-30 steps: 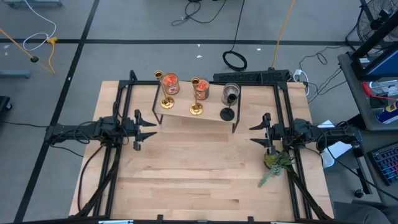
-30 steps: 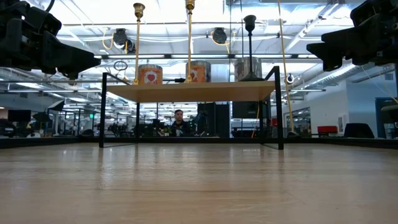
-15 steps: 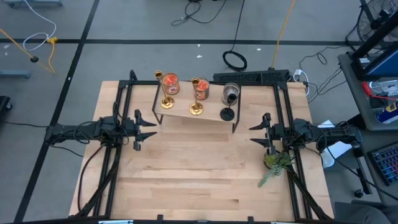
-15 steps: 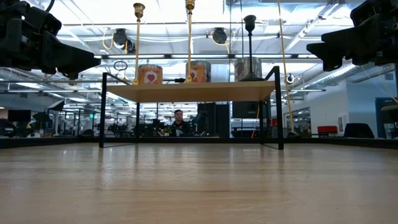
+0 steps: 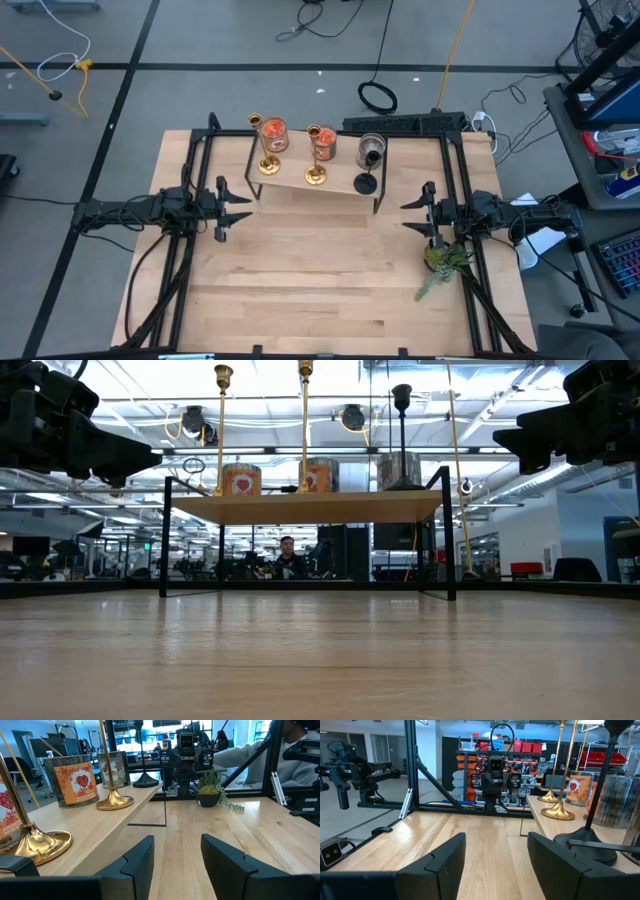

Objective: Pick & Place candle stick holders
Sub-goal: Return to Home Position

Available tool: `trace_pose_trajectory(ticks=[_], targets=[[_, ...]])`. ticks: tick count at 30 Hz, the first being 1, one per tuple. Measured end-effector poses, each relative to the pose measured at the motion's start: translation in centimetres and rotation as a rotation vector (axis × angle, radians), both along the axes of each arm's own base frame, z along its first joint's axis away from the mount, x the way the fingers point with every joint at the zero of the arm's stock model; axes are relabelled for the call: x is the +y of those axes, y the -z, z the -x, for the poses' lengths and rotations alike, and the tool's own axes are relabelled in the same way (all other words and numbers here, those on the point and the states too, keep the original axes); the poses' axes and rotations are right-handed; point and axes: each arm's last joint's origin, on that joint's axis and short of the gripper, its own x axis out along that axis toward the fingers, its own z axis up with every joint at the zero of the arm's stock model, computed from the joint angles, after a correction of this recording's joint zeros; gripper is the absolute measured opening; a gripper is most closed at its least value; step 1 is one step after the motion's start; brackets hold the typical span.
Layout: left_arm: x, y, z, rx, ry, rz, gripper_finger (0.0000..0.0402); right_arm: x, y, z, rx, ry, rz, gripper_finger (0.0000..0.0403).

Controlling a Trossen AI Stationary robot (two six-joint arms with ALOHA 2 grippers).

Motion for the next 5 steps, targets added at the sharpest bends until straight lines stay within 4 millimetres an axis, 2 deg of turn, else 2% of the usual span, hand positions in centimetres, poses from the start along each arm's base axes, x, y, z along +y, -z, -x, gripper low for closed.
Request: trace_pose_trajectory(ticks=[5], targets=[[0.0,0.0,0.0,0.0,0.0,0.0,0.017,0.0,0.0,0.0,0.0,-0.001,0.0,0.0212]])
